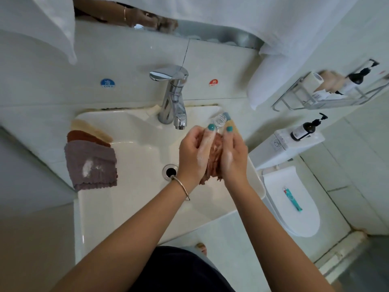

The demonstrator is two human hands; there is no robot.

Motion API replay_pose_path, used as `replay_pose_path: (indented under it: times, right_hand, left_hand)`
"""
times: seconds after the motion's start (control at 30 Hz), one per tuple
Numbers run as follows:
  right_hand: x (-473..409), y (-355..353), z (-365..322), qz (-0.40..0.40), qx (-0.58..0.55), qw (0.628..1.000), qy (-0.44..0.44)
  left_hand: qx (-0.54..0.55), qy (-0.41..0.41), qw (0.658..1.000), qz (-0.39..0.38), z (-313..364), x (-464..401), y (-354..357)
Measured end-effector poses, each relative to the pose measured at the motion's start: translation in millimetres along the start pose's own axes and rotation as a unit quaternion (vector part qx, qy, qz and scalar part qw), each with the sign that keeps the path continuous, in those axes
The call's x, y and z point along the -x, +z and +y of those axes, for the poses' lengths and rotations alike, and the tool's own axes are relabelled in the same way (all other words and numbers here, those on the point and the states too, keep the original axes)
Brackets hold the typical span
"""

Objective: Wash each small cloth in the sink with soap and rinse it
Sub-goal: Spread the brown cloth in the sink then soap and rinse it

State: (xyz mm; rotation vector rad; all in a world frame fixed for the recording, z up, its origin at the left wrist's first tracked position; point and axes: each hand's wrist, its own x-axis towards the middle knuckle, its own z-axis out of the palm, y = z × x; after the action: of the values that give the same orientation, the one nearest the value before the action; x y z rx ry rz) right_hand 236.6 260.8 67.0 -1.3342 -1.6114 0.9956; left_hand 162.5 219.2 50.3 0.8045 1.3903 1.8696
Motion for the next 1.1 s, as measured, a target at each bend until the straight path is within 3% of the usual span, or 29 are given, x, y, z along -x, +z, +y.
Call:
replay_pose_path:
  times: [0.1, 0.2, 0.3, 0.37, 0.5, 0.63, 0.77, 0.87, 1.0, 1.1]
  right_hand:
    - [-0.3, -13.0, -7.0, -0.02, -0.052, 0.998, 0.005]
    - [2.0, -13.8, 4.3, -0.045, 0.064, 0.996, -0.049]
    - [32.7, 11.1, 13.1, -0.036, 0.135, 0.988, -0.073]
    - [38.9, 19.2, 13.6, -0.037, 0.121, 0.989, -0.074]
    - [13.1, 11.4, 7.7, -0.002, 0.077, 0.997, -0.004]
    - [29.7, 14.7, 4.6, -0.068, 0.128, 0.984, -0.108]
    - [6.6, 14.5, 5.1, -0.054, 0.213, 0.973, -0.066]
    - [23.1, 20.2, 10.0, -0.089, 0.129, 0.984, -0.086]
    - [11.6, 17.5, 16.9, -0.05, 0.065, 0.996, -0.043]
    - [21.2, 19.7, 17.9, -0.079, 0.127, 0.985, -0.085]
  left_hand:
    - [-0.035, 0.016, 0.999, 0.019, -5.7, -7.3, -11.5]
    - [-0.104, 0.031, 0.991, 0.081, -14.5, -2.3, -13.4]
    - [-0.121, -0.02, 0.982, 0.143, -18.2, -10.1, -9.2]
    - [-0.117, -0.05, 0.983, 0.132, -19.0, -3.9, -2.3]
    - [-0.103, -0.003, 0.994, 0.038, -15.5, 17.5, 10.9]
    - [-0.047, -0.04, 0.994, 0.094, -19.0, -1.2, 1.8]
    - [-0.083, -0.029, 0.996, 0.034, -14.0, 12.8, 7.3]
    - [-0.084, -0.052, 0.992, 0.079, -18.9, -3.6, -4.0]
    - [-0.123, -0.026, 0.992, 0.019, -17.4, 13.7, 0.9]
    - [-0.103, -0.058, 0.992, 0.054, -24.2, 2.0, -4.3]
